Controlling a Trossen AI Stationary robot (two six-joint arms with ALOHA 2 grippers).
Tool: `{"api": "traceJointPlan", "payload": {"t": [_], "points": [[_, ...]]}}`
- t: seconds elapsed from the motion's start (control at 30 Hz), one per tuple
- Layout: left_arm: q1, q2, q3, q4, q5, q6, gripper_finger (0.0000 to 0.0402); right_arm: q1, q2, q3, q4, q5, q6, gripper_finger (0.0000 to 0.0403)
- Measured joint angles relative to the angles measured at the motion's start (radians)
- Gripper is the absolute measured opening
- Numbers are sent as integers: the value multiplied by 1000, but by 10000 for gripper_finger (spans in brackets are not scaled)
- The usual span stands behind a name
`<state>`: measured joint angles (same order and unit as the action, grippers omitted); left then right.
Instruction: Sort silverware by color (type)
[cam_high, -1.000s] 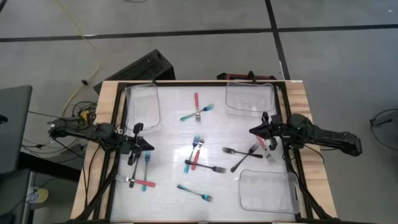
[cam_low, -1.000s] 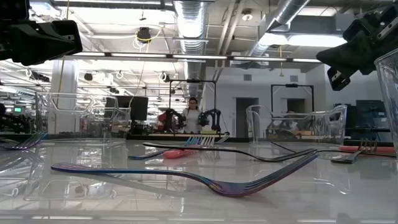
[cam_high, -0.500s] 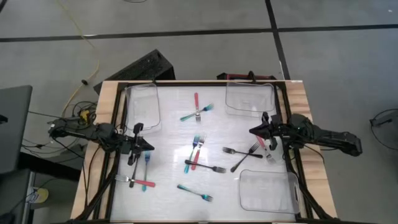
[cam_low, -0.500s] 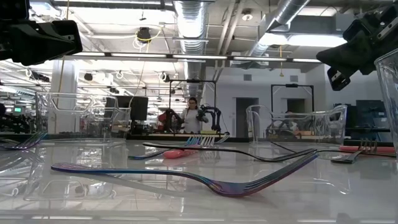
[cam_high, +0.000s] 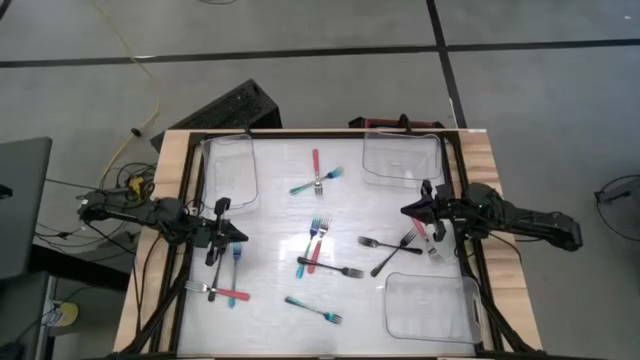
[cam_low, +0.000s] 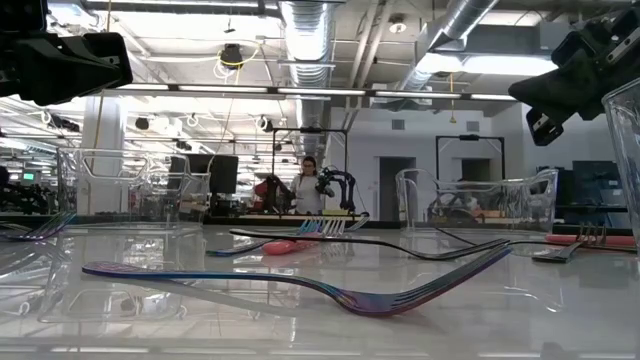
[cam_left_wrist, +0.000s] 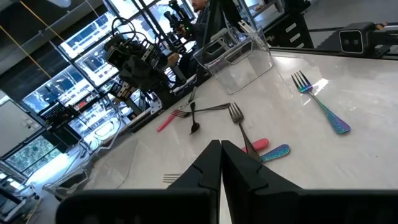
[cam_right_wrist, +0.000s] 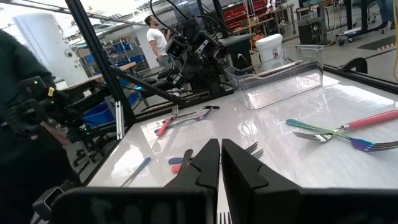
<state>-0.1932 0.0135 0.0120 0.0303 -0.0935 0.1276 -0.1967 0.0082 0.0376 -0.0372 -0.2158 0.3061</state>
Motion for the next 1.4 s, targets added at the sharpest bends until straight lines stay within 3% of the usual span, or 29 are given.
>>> {"api": "traceJointPlan", "payload": {"t": [0.53, 0.63, 0.73, 0.9, 1.03, 1.23, 1.4], "points": [[0, 0, 0, 7, -3, 13, 0, 0, 0, 0, 0, 0, 0, 44], [0, 0, 0, 48, -71, -24, 0, 0, 0, 0, 0, 0, 0, 44], [0, 0, 0, 46, -102, -106, 0, 0, 0, 0, 0, 0, 0, 44], [0, 0, 0, 97, -110, -420, 0, 0, 0, 0, 0, 0, -23, 44], [0, -2, 0, 220, -220, -677, 0, 0, 0, 0, 3, 0, -93, 44], [0, -1, 0, 343, -510, -842, 0, 0, 0, -3, 29, 49, -91, 44], [2, 2, 0, 338, -718, -806, 0, -1, -5, -7, 131, 105, 79, 44]]}}
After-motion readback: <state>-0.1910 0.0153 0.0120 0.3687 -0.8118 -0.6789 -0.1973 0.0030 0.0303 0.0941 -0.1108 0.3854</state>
